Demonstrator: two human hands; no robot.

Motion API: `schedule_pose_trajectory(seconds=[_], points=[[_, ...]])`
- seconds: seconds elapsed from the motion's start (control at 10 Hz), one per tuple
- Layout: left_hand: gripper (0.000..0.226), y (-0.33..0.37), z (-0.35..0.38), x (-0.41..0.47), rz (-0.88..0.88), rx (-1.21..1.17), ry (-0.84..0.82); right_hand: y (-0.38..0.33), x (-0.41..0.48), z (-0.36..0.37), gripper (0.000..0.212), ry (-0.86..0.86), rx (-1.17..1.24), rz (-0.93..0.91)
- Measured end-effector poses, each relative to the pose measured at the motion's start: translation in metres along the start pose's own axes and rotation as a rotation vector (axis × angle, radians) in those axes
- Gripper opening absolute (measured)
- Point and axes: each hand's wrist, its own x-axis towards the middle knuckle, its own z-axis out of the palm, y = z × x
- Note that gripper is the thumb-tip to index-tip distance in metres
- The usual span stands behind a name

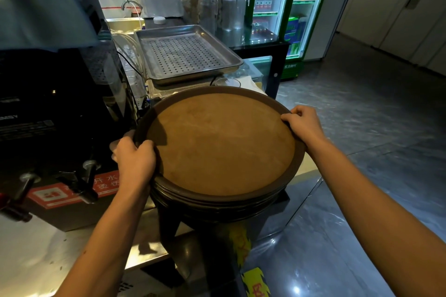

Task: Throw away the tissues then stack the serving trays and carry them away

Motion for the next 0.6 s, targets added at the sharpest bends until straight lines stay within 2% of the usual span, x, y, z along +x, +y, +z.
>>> schedule_pose_trajectory(seconds=[0.1,0.2,0.4,0.5,0.6], points=[[0.063,0.032,-0.005,-0.031,0.066,0.084,-0.034,-0.003,-0.006,-0.004,0.015,-0.001,-0.082,-0.016],[0.061,0.036,-0.008,-0.038,0.174,0.183,-0.068,-0.007,-0.014,-0.006,0.015,-0.008,-0.106,-0.029],[0.069,0.037,-0.025,-0.048,0.488,0.386,-0.235,-0.007,-0.058,-0.006,0.016,0.033,-0.026,0.033],[0.062,0.031,-0.029,-0.059,0.791,0.437,-0.329,-0.003,-0.093,-0.004,0.037,0.114,-0.027,0.062],[0.058,0.025,-0.031,-0.06,0.943,0.493,-0.388,-0.004,-0.119,-0.002,0.044,0.223,-0.001,0.086]])
